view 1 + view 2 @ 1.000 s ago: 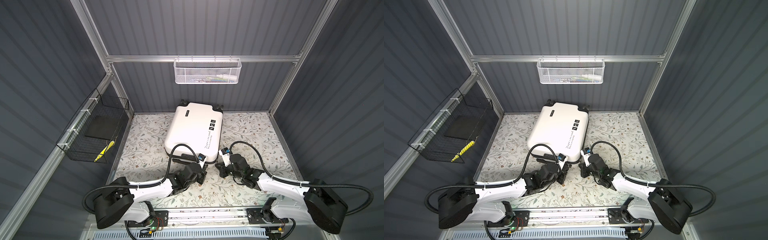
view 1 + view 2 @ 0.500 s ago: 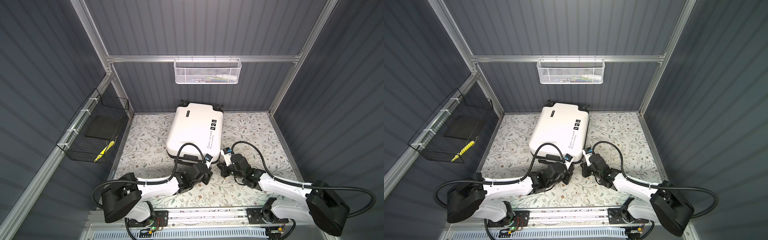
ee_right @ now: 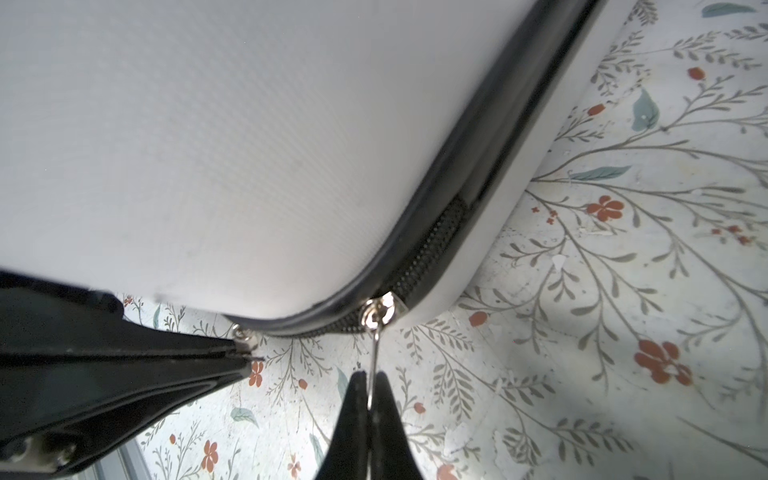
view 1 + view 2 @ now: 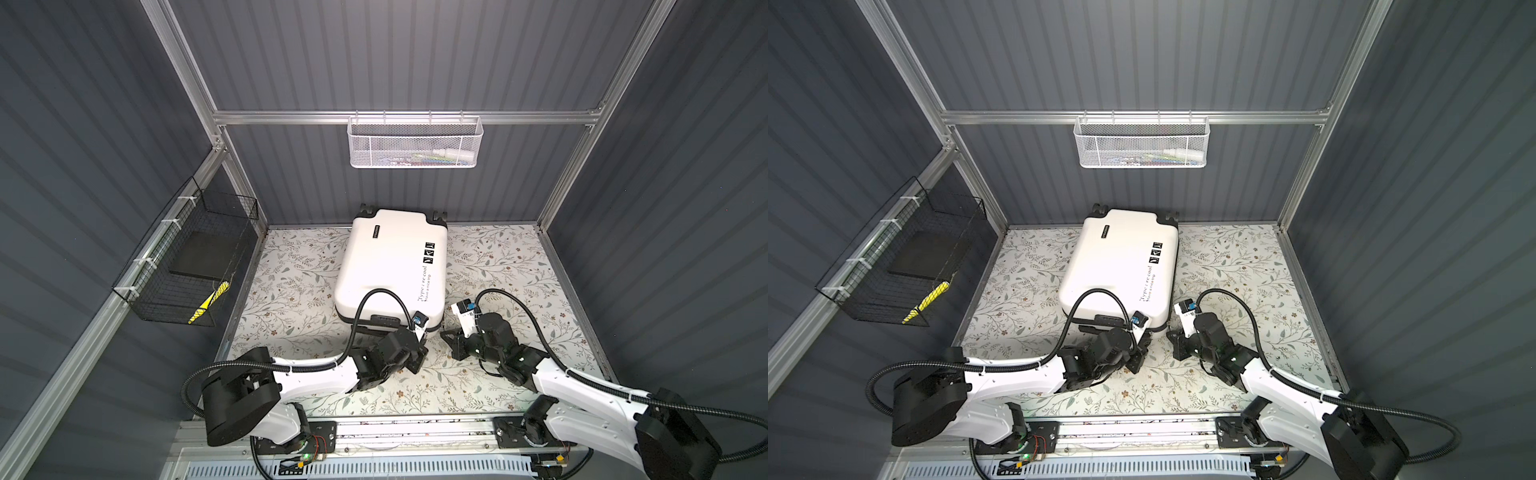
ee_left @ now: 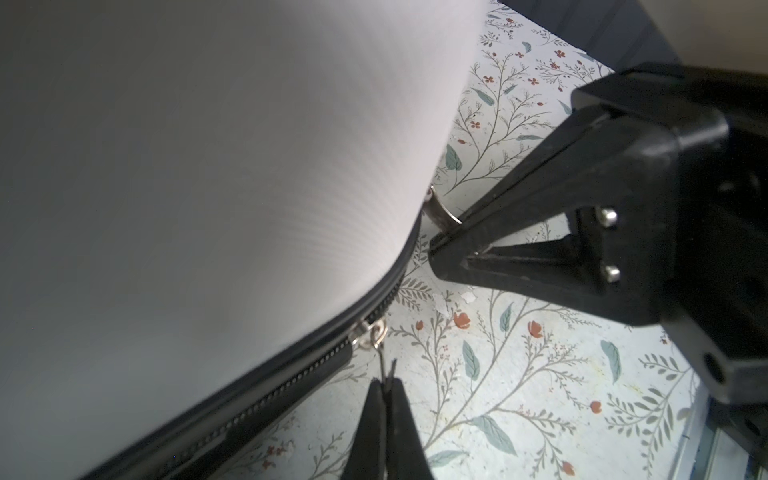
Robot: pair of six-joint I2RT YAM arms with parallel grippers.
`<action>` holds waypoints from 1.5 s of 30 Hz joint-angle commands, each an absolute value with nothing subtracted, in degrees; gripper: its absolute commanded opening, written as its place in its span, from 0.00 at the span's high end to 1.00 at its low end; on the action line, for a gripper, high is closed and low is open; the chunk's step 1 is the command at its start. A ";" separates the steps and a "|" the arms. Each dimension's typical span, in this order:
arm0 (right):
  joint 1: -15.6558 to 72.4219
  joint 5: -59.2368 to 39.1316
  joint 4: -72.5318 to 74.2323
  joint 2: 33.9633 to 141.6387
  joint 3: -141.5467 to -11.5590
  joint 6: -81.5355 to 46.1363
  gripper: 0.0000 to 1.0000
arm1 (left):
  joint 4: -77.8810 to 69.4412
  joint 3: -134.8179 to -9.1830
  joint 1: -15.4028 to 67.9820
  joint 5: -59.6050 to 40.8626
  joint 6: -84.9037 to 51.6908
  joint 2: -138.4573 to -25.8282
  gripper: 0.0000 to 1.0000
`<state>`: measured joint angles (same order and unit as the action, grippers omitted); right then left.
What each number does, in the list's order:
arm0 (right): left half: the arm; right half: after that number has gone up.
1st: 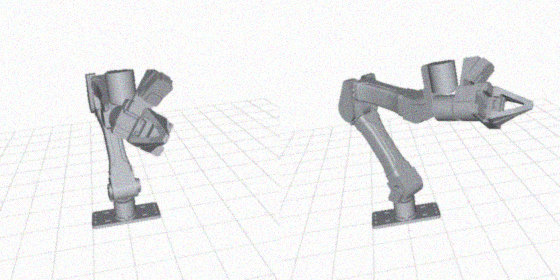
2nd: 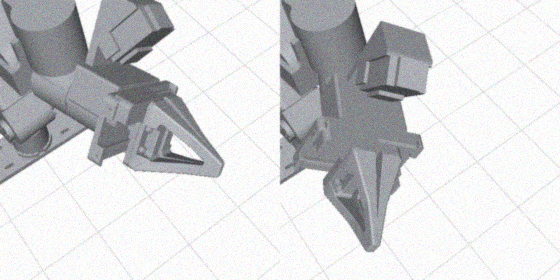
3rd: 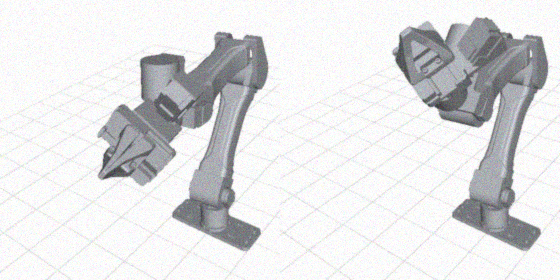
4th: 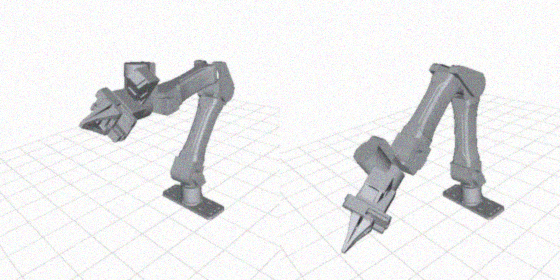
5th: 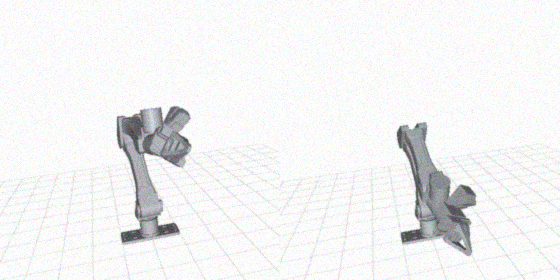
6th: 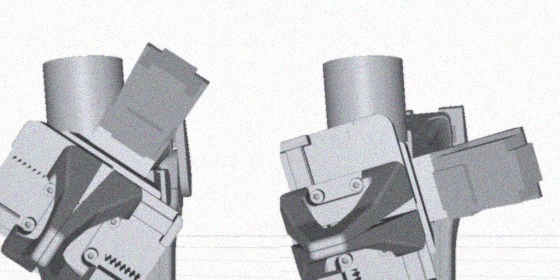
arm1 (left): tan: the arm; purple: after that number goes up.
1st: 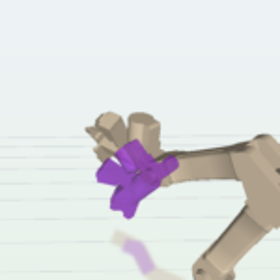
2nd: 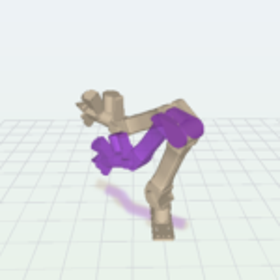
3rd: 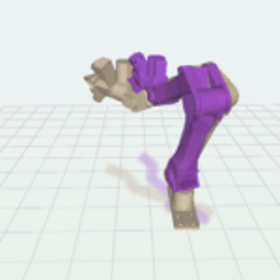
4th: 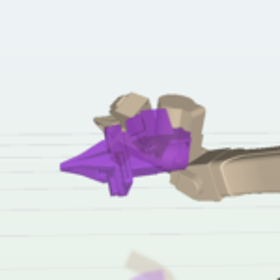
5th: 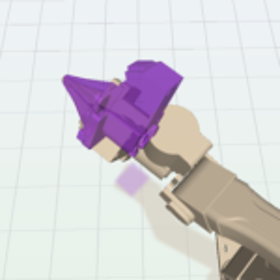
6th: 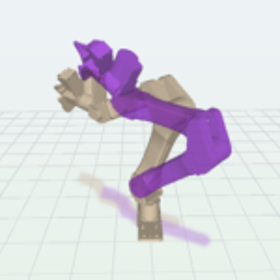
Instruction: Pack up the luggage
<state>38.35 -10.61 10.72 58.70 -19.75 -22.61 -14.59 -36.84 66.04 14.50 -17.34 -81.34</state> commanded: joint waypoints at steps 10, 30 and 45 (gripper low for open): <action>46.43 -18.72 14.98 56.50 -18.78 -23.19 1.00 | -19.06 -37.39 66.39 13.71 -17.31 -80.77 1.00; 49.43 -9.99 17.81 63.58 -21.18 -26.38 1.00 | -19.03 -38.31 66.36 13.20 -17.30 -80.98 1.00; 36.94 -11.47 3.23 47.79 -19.82 -28.18 0.36 | -16.33 -40.41 66.41 12.65 -17.20 -77.26 0.58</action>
